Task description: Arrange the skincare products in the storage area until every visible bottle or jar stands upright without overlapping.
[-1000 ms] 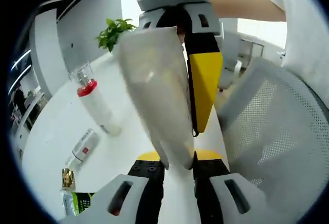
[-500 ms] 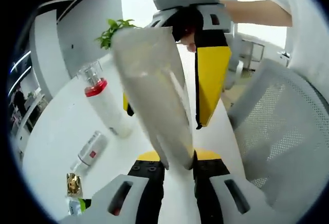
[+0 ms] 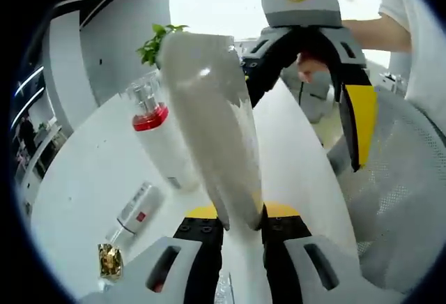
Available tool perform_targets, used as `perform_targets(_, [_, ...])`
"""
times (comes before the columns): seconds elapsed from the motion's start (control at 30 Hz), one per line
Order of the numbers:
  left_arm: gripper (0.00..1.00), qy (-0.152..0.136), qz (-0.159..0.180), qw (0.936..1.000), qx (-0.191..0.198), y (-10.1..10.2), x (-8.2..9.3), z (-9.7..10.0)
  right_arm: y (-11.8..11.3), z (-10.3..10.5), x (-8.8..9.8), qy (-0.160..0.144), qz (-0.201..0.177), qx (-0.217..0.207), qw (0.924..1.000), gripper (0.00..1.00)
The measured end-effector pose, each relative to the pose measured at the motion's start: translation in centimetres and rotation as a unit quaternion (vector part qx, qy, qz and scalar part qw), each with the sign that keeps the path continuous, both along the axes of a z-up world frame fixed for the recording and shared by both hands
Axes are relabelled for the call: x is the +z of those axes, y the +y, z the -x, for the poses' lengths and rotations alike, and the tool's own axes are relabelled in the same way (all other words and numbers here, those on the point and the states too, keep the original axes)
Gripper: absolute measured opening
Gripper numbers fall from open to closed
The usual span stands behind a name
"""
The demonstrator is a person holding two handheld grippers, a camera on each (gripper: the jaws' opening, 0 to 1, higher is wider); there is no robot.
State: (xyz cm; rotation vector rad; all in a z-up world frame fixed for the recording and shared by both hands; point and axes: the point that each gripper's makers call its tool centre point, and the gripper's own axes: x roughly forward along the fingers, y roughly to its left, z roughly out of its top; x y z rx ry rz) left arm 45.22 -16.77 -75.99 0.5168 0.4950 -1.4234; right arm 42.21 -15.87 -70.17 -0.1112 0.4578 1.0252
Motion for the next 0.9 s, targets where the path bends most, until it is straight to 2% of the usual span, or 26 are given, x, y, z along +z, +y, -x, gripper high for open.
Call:
perform_targets(0.3, [0.17, 0.003, 0.008, 0.9999, 0.010, -0.8, 0.1, -2.7, -1.5, 1.6, -2.2, 0.030, 0.011, -0.036, 0.9988, 0.60])
perform_targets(0.7, [0.17, 0.003, 0.015, 0.9997, 0.016, -1.4, 0.0, -5.9, -2.0, 2.7, -3.1, 0.047, 0.003, -0.073, 0.9962, 0.70])
perform_targets(0.9, [0.17, 0.002, 0.015, 0.9998, 0.015, -1.7, -0.1, -7.2, -2.9, 2.5, -2.7, 0.051, -0.027, -0.123, 0.9907, 0.74])
